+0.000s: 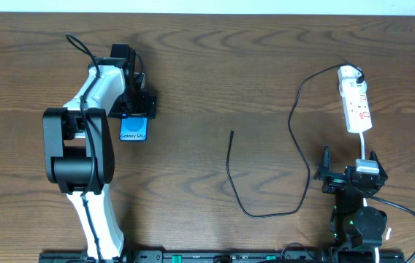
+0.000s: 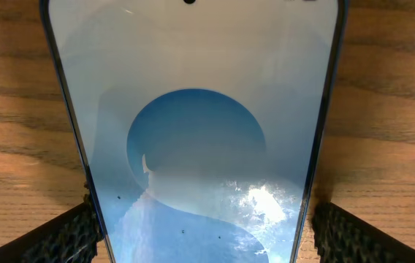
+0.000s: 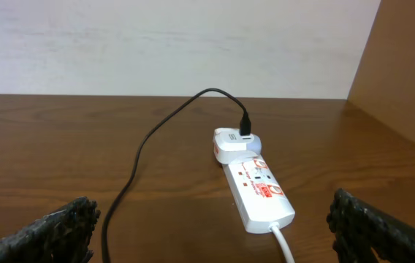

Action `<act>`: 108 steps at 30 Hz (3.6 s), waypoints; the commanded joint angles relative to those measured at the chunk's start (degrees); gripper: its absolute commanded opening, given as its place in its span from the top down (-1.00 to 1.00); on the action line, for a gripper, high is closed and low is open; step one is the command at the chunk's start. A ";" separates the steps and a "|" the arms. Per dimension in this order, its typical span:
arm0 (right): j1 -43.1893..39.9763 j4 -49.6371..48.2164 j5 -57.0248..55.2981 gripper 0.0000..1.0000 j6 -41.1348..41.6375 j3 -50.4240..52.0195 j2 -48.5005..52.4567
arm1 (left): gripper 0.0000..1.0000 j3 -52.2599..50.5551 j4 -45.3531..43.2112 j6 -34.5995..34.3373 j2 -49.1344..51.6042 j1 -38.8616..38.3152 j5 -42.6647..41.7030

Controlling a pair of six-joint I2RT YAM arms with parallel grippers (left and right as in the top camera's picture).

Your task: Plug charger to phone and switch on socket

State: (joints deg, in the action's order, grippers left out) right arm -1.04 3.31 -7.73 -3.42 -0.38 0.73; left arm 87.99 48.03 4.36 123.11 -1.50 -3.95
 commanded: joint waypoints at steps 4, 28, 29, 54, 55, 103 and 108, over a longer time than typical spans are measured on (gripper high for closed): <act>0.48 0.22 -0.31 -0.99 -0.50 0.07 -0.35 | -0.84 -2.95 0.22 0.37 1.20 0.17 0.09; 0.48 0.22 -0.31 -0.99 -0.50 0.07 -0.35 | -0.81 -3.08 -0.37 0.37 1.20 0.17 0.11; 0.48 0.22 -0.31 -0.99 -0.50 0.07 -0.35 | -0.80 -3.08 -0.37 0.37 1.20 0.17 0.11; 0.48 0.22 -0.31 -0.98 -0.50 0.07 -0.35 | -0.77 -3.08 -0.39 0.37 1.20 0.17 0.11; 0.48 0.22 -0.31 -0.99 -0.50 0.07 -0.35 | -0.76 -3.08 -0.39 0.37 1.20 0.17 0.11; 0.48 0.22 -0.31 -0.99 -0.50 0.07 -0.35 | -0.60 -3.08 -0.39 0.37 1.20 0.17 0.11; 0.48 0.22 -0.31 -0.99 -0.50 0.07 -0.35 | -0.58 -3.08 -0.39 0.37 1.20 0.17 0.11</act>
State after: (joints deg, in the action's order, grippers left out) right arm -1.04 3.29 -7.73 -3.42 -0.38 0.73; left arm 87.33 47.46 4.54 122.72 -1.50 -3.95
